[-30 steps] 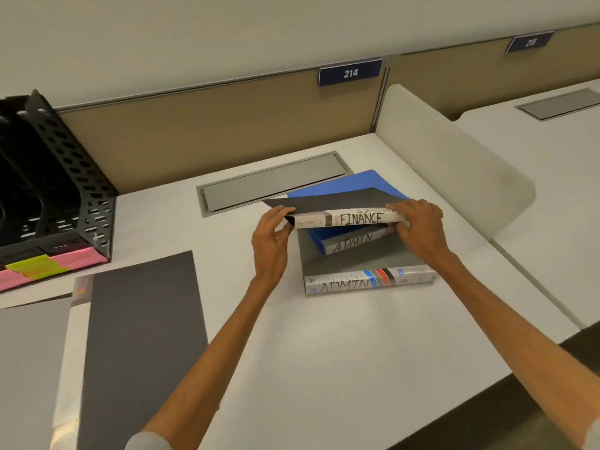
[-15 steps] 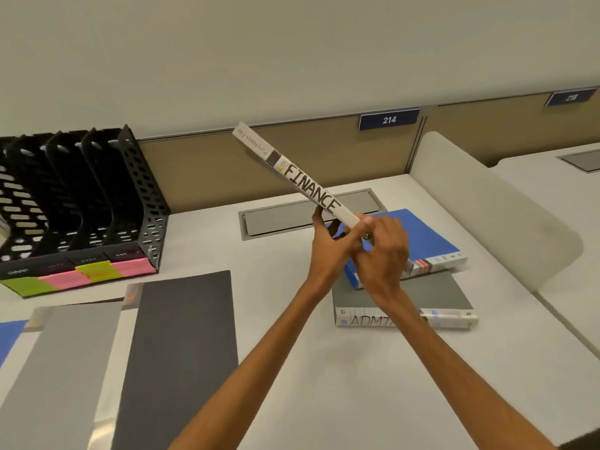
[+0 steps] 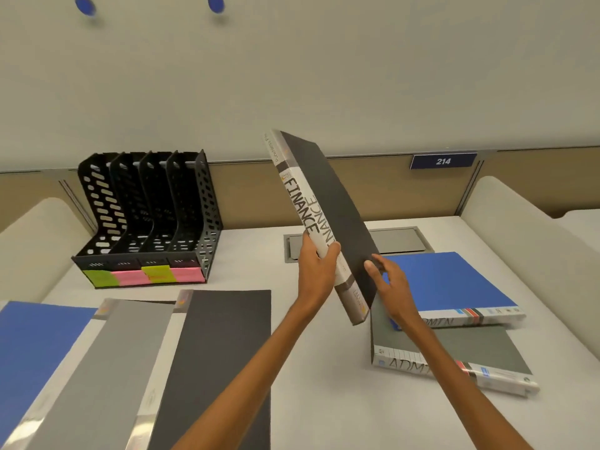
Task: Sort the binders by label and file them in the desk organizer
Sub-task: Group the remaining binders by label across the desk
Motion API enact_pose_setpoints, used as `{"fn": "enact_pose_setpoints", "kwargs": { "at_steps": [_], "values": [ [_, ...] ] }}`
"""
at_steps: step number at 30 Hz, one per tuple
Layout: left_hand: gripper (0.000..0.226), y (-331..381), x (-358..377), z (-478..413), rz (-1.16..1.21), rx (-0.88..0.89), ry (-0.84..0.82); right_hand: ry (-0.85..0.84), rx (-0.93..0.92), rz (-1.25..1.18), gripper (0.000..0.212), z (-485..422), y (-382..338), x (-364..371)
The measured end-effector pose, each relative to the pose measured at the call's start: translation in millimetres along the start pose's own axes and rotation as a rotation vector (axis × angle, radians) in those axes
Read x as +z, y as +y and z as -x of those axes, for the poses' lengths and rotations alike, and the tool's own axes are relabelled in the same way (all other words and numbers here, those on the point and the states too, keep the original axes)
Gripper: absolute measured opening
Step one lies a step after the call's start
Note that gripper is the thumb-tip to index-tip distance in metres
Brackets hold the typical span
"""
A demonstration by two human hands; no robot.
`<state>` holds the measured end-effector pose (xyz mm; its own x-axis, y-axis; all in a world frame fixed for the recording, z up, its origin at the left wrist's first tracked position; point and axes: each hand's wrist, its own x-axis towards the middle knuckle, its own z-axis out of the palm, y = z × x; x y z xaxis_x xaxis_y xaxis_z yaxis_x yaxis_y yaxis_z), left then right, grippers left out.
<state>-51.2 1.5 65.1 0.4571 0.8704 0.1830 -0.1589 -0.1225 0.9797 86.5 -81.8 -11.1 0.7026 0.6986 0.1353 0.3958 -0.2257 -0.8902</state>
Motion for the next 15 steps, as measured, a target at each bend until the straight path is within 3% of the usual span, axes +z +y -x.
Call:
{"fn": "enact_pose_setpoints", "kwargs": {
  "at_steps": [8, 13, 15],
  "values": [
    [0.028, 11, -27, 11, -0.167, 0.166, 0.009, -0.138, 0.236, -0.213, 0.092, -40, 18, 12],
    [0.035, 14, -45, 7, -0.286, 0.202, 0.011, -0.263, 0.217, -0.366, 0.05, -53, 1, 36],
    [0.038, 16, -55, 6, -0.316, 0.228, 0.017, -0.286, 0.218, -0.413, 0.048, -52, -6, 52]
  ]
}}
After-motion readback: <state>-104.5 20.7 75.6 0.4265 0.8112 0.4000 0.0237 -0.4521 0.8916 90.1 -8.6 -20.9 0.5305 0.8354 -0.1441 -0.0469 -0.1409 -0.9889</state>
